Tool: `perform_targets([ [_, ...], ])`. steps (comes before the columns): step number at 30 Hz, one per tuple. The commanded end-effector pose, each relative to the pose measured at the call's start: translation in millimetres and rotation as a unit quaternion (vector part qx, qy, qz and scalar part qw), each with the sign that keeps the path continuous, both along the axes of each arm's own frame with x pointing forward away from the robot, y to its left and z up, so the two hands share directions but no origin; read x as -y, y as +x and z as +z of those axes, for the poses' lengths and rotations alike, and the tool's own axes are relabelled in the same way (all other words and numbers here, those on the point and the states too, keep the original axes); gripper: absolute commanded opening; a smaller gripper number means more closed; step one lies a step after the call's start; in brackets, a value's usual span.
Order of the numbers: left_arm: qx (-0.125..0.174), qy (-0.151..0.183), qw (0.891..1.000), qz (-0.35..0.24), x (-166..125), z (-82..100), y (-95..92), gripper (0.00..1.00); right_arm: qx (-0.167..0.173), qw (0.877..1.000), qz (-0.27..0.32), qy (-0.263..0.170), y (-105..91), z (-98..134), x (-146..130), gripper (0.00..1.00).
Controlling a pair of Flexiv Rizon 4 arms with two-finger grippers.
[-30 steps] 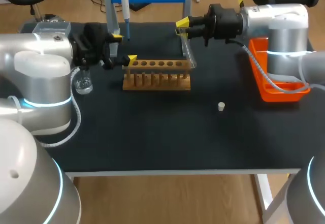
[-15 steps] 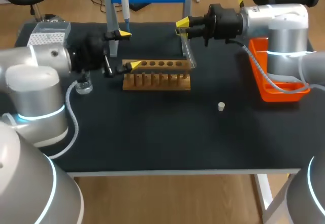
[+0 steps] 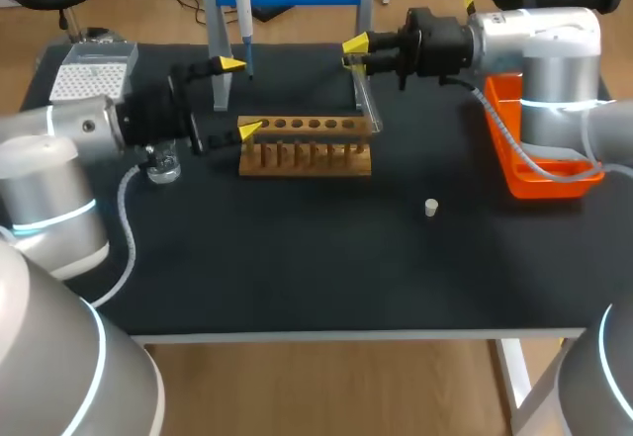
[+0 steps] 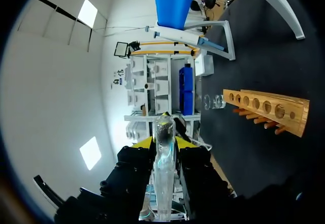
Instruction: Invert the test tube, pick up the pipette, mount the tip to pipette, aspirate from beaker and dispense into the tube, eject the tip, return the pipette, and cap with the stopper.
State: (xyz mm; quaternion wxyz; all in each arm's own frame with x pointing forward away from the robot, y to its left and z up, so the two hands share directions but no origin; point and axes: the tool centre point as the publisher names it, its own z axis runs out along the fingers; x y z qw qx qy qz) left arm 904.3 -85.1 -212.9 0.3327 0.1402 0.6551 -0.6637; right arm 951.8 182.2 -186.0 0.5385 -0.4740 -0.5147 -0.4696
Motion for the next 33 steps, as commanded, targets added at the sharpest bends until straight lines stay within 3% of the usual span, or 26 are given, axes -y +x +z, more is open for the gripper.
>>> perform_targets([
  [1,0.091,0.038,0.992,0.074,15.9,-0.1,-12.0,1.00,0.000,1.000,0.001,-0.002,0.4,0.9,0.5,0.00],
  [2,0.119,0.048,0.989,0.073,23.0,3.4,-15.5,1.00,0.000,1.000,0.001,-0.002,0.4,0.9,0.5,0.00],
  [9,0.210,0.137,0.965,0.072,55.1,19.3,-27.0,1.00,0.000,1.000,0.001,-0.002,0.4,0.9,0.5,0.00],
  [15,0.271,0.147,0.951,0.005,80.7,24.0,-37.7,1.00,0.000,1.000,0.001,-0.002,0.4,0.9,0.5,0.00],
  [16,0.277,0.130,0.952,-0.012,82.6,23.2,-39.3,1.00,0.000,1.000,0.001,-0.002,0.4,0.9,0.5,0.00],
  [32,0.277,0.130,0.952,-0.012,82.6,23.2,-39.3,1.00,0.000,1.000,0.001,-0.002,0.4,0.9,0.5,0.00],
  [33,0.292,0.141,0.946,-0.014,87.4,24.7,-40.0,1.00,0.000,1.000,0.001,-0.002,0.4,0.9,0.5,0.00],
])
